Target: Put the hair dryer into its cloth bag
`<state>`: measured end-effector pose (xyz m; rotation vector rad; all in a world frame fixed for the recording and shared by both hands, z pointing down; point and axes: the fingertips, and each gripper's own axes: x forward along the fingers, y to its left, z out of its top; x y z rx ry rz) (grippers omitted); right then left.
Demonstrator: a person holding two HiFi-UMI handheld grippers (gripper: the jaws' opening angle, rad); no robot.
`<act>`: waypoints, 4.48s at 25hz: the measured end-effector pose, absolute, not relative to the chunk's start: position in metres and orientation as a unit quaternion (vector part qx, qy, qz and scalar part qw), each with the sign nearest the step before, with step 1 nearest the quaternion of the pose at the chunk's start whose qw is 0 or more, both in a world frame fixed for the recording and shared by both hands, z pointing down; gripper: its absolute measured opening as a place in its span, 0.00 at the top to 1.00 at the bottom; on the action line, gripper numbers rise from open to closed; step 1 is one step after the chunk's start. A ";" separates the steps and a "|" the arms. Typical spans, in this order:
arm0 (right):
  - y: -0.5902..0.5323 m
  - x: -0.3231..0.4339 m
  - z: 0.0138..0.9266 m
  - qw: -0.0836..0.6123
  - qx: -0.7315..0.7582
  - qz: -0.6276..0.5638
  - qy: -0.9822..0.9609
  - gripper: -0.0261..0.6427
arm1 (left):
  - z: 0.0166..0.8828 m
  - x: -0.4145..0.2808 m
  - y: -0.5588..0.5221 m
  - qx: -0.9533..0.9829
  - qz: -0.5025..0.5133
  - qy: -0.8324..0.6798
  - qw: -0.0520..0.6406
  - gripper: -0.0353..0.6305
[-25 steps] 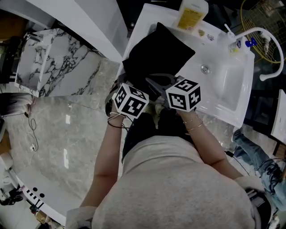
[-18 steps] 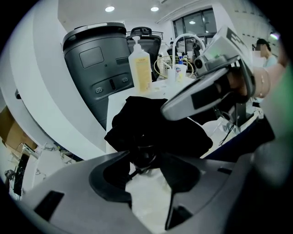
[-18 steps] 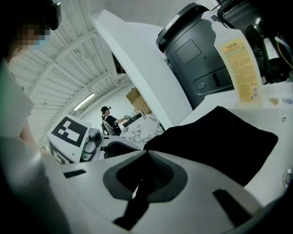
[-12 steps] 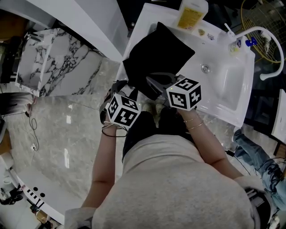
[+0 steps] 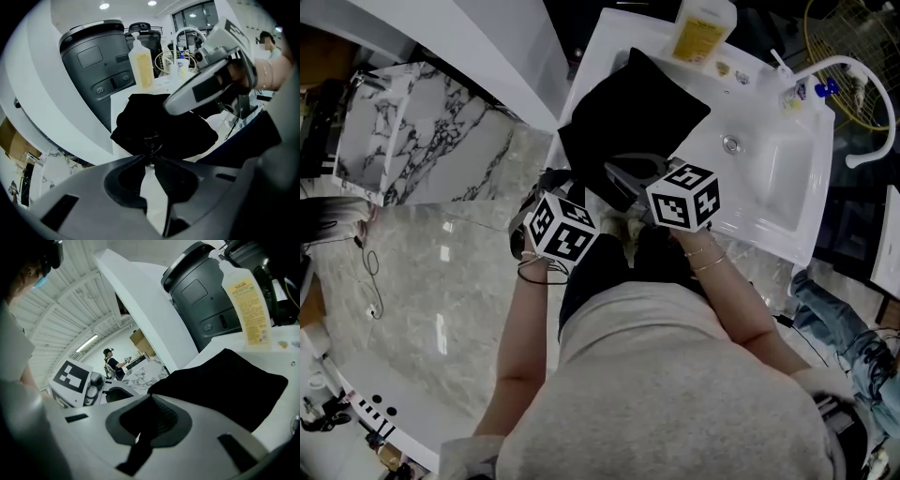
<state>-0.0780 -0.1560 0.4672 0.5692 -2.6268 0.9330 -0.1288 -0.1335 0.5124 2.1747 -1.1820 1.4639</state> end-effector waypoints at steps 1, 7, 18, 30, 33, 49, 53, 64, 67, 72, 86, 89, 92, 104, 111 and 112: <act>-0.156 -0.079 0.467 0.148 0.197 0.324 -0.913 0.95 | 0.510 -0.128 -0.136 0.751 0.497 -0.412 0.135 0.86; -0.155 -0.084 0.470 0.151 0.193 0.327 -0.913 0.95 | 0.510 -0.114 -0.150 0.762 0.477 -0.413 0.145 0.87; -0.155 -0.079 0.473 0.151 0.199 0.334 -0.909 0.95 | 0.523 -0.096 -0.166 0.772 0.496 -0.373 0.139 0.86; -0.155 -0.075 0.479 0.158 0.210 0.339 -0.903 0.95 | 0.532 -0.095 -0.169 0.763 0.505 -0.379 0.135 0.86; -0.155 -0.073 0.481 0.165 0.221 0.329 -0.903 0.95 | 0.527 -0.098 -0.166 0.766 0.494 -0.385 0.144 0.86; -0.122 -0.072 0.480 0.253 0.154 0.276 -0.914 0.71 | 0.477 -0.136 -0.147 0.768 0.400 -0.466 0.181 0.86; -0.126 -0.069 0.457 0.247 0.158 0.234 -0.927 0.72 | 0.456 -0.132 -0.149 0.781 0.339 -0.484 0.204 0.86; -0.160 -0.065 0.372 0.126 0.204 0.172 -0.956 0.96 | 0.381 -0.115 -0.170 0.804 0.164 -0.532 0.208 0.86; -0.161 -0.068 0.348 0.080 0.192 0.183 -0.961 0.96 | 0.370 -0.104 -0.173 0.811 0.137 -0.531 0.204 0.87; -0.160 -0.062 0.295 -0.013 0.211 0.146 -0.967 0.96 | 0.348 -0.089 -0.168 0.825 0.074 -0.515 0.220 0.89; -0.153 -0.043 0.301 -0.027 0.271 0.149 -0.950 0.96 | 0.335 -0.090 -0.143 0.828 0.040 -0.521 0.205 0.92; -0.147 -0.043 0.309 -0.012 0.266 0.151 -0.952 0.96 | 0.337 -0.091 -0.141 0.825 0.037 -0.525 0.206 0.92; -0.144 -0.043 0.315 -0.004 0.264 0.159 -0.951 0.96 | 0.343 -0.091 -0.138 0.819 0.060 -0.533 0.204 0.92; -0.148 -0.034 0.327 0.012 0.290 0.156 -0.944 0.96 | 0.359 -0.083 -0.134 0.822 0.091 -0.525 0.202 0.92; -0.142 -0.036 0.344 0.035 0.287 0.165 -0.943 0.96 | 0.369 -0.082 -0.138 0.818 0.113 -0.524 0.209 0.92; -0.142 -0.036 0.345 0.036 0.287 0.165 -0.943 0.96 | 0.370 -0.081 -0.138 0.818 0.116 -0.523 0.210 0.92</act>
